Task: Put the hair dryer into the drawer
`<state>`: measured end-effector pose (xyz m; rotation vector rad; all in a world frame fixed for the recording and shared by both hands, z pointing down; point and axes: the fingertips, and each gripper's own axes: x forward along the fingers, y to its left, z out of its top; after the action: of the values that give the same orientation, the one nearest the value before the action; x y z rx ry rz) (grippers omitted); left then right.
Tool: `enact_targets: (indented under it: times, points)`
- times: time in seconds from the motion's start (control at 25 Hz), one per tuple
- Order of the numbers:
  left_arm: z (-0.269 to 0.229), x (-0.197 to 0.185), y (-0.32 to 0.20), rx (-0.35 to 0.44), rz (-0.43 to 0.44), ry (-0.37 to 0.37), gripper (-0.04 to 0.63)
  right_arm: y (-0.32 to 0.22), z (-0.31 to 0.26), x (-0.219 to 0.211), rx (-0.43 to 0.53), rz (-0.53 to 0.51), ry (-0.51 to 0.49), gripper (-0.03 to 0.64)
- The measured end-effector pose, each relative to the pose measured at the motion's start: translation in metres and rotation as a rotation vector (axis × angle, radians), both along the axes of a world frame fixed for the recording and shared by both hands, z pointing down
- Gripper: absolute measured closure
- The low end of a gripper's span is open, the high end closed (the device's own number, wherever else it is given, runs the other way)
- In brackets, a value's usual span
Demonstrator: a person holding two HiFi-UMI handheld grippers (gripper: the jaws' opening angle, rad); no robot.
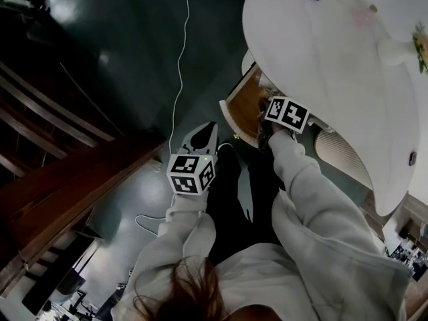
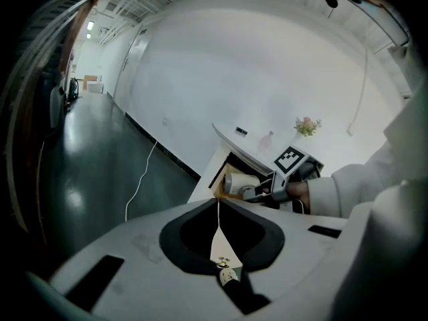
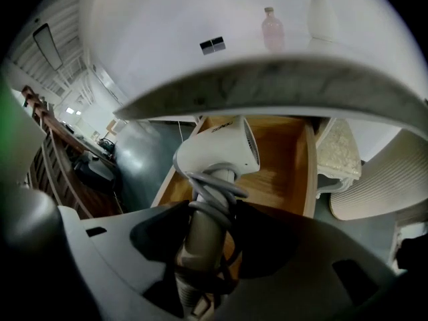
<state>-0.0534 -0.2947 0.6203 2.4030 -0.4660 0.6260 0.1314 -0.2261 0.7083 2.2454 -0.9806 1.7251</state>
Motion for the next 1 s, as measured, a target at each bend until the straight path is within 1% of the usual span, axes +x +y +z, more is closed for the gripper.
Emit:
enact_targets:
  times: [0.16,0.28,0.4,0.56,0.6,0.68,0.76,0.84,0.92,1.0]
  points:
    - [0.004,-0.003,0.001,-0.008,-0.008,-0.007,0.578,0.002,0.012,-0.004,-0.058,-0.01,-0.063,0.345]
    - [0.006,-0.003,0.003,-0.014,-0.009,-0.008,0.578,0.004,0.015,-0.005,-0.088,-0.011,-0.067,0.345]
    - [0.006,-0.002,0.005,-0.017,-0.009,-0.005,0.578,0.008,0.018,-0.004,-0.124,0.021,-0.067,0.347]
    - [0.006,-0.004,0.006,-0.022,-0.016,-0.003,0.578,0.009,0.024,-0.006,-0.145,0.035,-0.094,0.382]
    - [0.006,-0.005,0.006,-0.023,-0.018,-0.004,0.578,0.009,0.024,-0.006,-0.145,0.03,-0.09,0.414]
    - [0.007,-0.007,0.005,-0.025,-0.021,-0.006,0.578,0.007,0.022,-0.006,-0.14,0.011,-0.073,0.425]
    - [0.006,-0.008,0.004,-0.024,-0.023,-0.003,0.578,0.004,0.021,-0.009,-0.129,-0.024,-0.073,0.386]
    - [0.005,-0.008,0.004,-0.023,-0.023,0.001,0.578,0.003,0.02,-0.015,-0.118,-0.085,-0.09,0.334]
    - [0.003,-0.009,0.004,-0.021,-0.021,0.005,0.578,0.005,0.016,-0.025,-0.094,-0.149,-0.121,0.302]
    - [0.002,-0.01,0.003,-0.019,-0.021,0.009,0.578,0.008,0.007,-0.037,-0.057,-0.209,-0.167,0.254]
